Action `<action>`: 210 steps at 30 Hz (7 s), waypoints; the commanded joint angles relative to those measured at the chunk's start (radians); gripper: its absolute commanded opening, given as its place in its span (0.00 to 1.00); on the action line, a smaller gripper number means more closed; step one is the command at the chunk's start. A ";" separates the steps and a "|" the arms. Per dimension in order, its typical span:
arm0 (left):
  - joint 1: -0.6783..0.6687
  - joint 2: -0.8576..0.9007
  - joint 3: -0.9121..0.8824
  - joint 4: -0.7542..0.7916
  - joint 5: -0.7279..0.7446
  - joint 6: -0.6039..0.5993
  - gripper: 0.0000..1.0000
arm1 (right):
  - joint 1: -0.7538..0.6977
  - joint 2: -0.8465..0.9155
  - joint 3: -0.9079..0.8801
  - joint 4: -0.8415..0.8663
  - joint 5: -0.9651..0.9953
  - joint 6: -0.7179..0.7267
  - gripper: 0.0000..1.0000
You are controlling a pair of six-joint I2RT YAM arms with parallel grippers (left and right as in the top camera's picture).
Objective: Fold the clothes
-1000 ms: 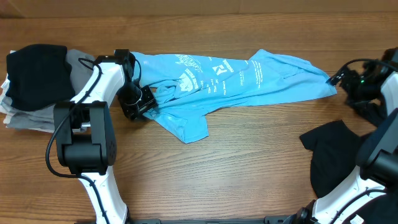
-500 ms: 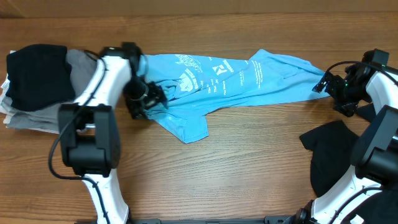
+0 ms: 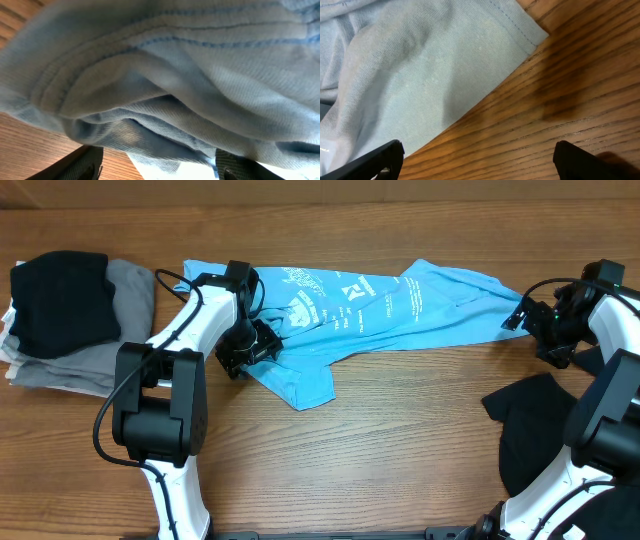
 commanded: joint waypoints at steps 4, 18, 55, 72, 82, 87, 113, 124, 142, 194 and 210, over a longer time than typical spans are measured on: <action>0.004 -0.014 -0.010 0.005 -0.067 -0.045 0.72 | -0.003 -0.026 -0.003 0.002 0.021 -0.024 1.00; -0.004 -0.014 -0.058 0.013 -0.080 -0.033 0.22 | -0.003 -0.026 -0.003 -0.009 0.021 -0.024 1.00; -0.004 -0.015 -0.058 -0.203 -0.163 0.104 0.04 | -0.001 -0.011 -0.121 0.113 -0.002 -0.019 1.00; -0.004 -0.015 -0.058 -0.198 -0.167 0.103 0.04 | 0.082 -0.010 -0.216 0.322 -0.025 0.034 0.80; -0.004 -0.015 -0.058 -0.191 -0.166 0.104 0.04 | 0.084 -0.010 -0.216 0.333 -0.024 0.037 0.12; -0.003 -0.040 -0.022 -0.196 -0.124 0.195 0.04 | 0.080 -0.033 -0.164 0.235 -0.025 0.045 0.04; 0.560 -0.528 0.768 -0.492 0.626 0.631 0.04 | -0.010 -0.491 0.948 -0.502 -0.025 0.035 0.04; 0.597 -0.542 0.853 -0.415 0.577 0.631 0.04 | -0.008 -0.483 0.987 -0.473 -0.050 0.001 0.04; 0.284 -0.110 0.856 0.074 0.151 0.630 0.04 | 0.163 0.071 0.983 -0.145 -0.058 0.070 0.04; 0.299 -0.335 -0.058 -0.460 0.059 0.596 0.04 | 0.055 0.050 0.255 -0.709 0.328 0.063 0.04; 0.375 -0.552 -0.313 -0.412 0.095 0.597 0.04 | 0.055 -0.050 0.241 -0.737 0.321 0.063 0.04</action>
